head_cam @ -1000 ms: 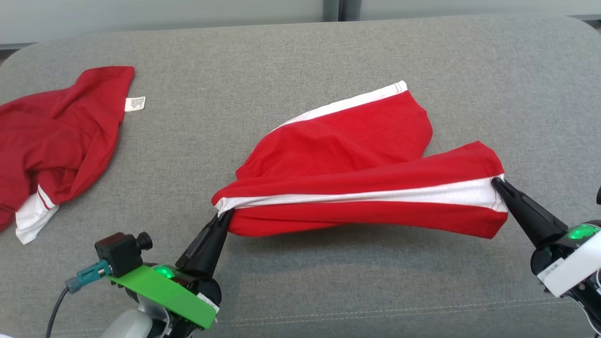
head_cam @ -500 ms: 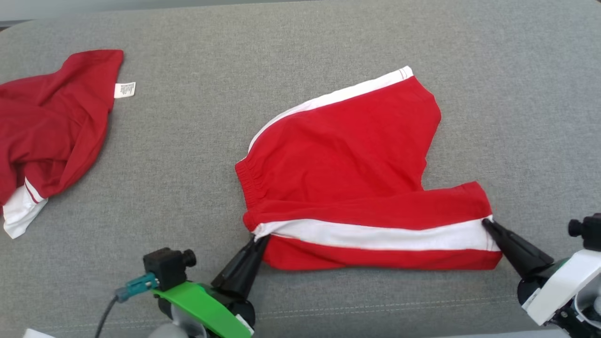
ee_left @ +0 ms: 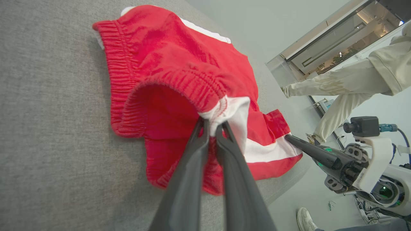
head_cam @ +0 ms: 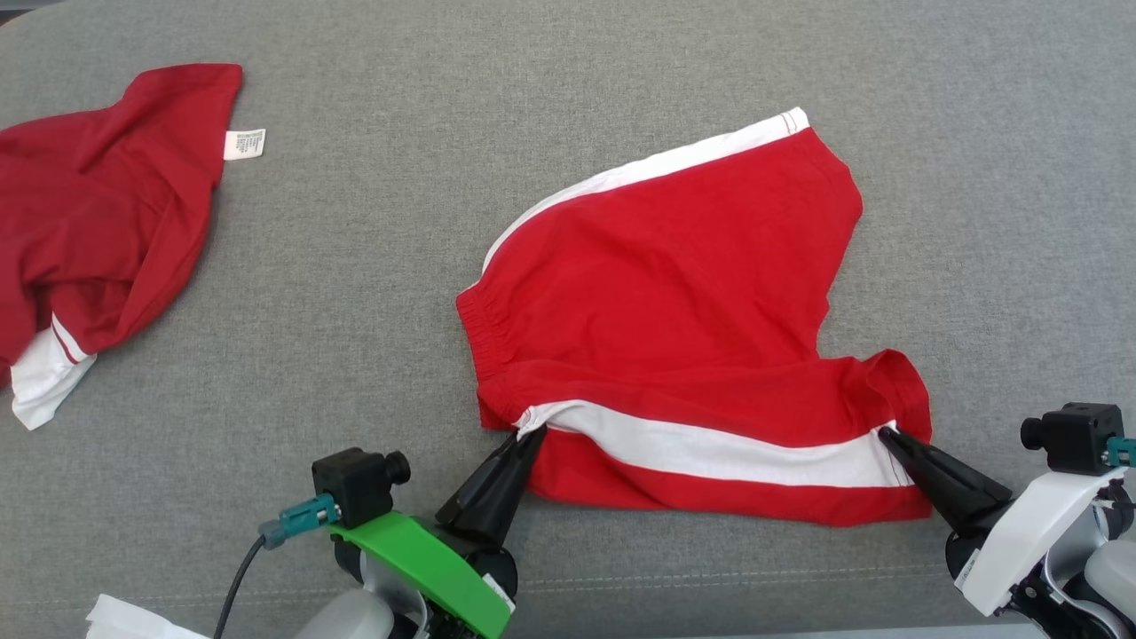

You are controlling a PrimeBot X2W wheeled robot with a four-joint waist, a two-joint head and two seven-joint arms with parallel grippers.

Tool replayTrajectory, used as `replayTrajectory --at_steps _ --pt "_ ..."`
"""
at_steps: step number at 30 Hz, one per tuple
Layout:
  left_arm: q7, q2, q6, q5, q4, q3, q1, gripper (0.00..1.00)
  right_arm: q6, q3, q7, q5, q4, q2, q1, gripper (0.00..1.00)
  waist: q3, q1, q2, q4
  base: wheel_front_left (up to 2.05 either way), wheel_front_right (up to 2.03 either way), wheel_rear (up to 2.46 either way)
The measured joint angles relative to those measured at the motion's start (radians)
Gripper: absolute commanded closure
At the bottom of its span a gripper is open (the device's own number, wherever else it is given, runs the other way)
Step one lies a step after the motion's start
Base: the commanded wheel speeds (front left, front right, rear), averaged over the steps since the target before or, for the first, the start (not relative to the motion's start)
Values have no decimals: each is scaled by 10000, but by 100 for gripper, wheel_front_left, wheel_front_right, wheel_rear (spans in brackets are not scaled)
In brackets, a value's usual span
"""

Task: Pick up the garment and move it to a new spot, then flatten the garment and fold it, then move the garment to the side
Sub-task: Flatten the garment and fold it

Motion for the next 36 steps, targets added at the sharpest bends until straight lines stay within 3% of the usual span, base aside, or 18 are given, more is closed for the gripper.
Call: replayTrajectory --at_steps 6,8,9,12,36 --pt "0 -144 0 2 117 182 -60 100 0 79 0 -63 180 69 -17 56 18 0 0 32 0 0 0" --pt "0 -180 0 2 128 219 -75 100 0 79 0 -71 217 73 -54 47 26 0 0 25 0 0 0" --pt "0 -197 0 2 130 244 -76 100 0 77 0 -71 219 69 -70 26 34 0 0 17 0 0 0" --pt "0 -221 0 17 132 357 -81 100 0 75 -2 -88 213 54 -130 1 79 0 0 -28 0 0 0" --pt "0 -637 0 50 169 337 -343 100 0 341 247 -543 -274 -422 -248 0 375 0 0 -138 0 0 0"
